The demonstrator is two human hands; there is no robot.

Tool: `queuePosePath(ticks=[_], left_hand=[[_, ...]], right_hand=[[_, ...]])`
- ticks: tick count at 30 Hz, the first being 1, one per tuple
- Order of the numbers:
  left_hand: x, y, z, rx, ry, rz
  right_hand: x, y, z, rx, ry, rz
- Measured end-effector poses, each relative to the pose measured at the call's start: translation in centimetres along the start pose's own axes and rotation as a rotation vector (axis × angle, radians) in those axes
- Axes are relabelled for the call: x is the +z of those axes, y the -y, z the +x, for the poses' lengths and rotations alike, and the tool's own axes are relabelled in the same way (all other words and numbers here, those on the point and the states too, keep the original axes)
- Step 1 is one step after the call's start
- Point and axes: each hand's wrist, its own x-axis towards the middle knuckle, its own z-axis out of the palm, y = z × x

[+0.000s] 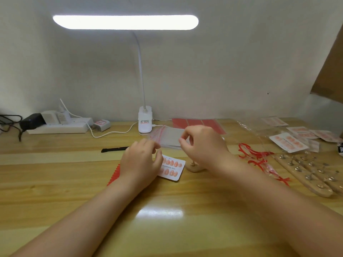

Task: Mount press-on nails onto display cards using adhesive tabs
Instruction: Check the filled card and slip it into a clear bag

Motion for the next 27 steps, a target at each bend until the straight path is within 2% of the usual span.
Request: queuePosePath(ticks=[2, 7, 9, 12, 22, 27], left_hand=[[0.0, 0.1, 0.0, -0.003, -0.009, -0.021], [0.2, 0.3, 0.0, -0.004, -0.021, -0.051], [0.4, 0.2, 0.0, 0.004, -0.019, -0.051], [0.6, 0.2, 0.1, 0.008, -0.015, -0.056], [0.6, 0.2, 0.1, 0.009, -0.028, -0.069], [0.7, 0.3, 0.1, 0.006, -0.019, -0.061]], right_hand=[[0.7, -0.3, 2.4, 0.022, 0.083, -0.138], [3.1, -0.5, 5.3, 0.091, 0.459, -0.321], [3.7, -0.5, 5.6, 0.104, 0.559, -0.369], [3.8, -0.5, 5.8, 0.143, 0.52, -0.365], [3.2, -0.7, 5.6, 0.092, 0.394, -0.214], [2.7, -0.8, 6.2, 0.184, 0.291, -0.195]])
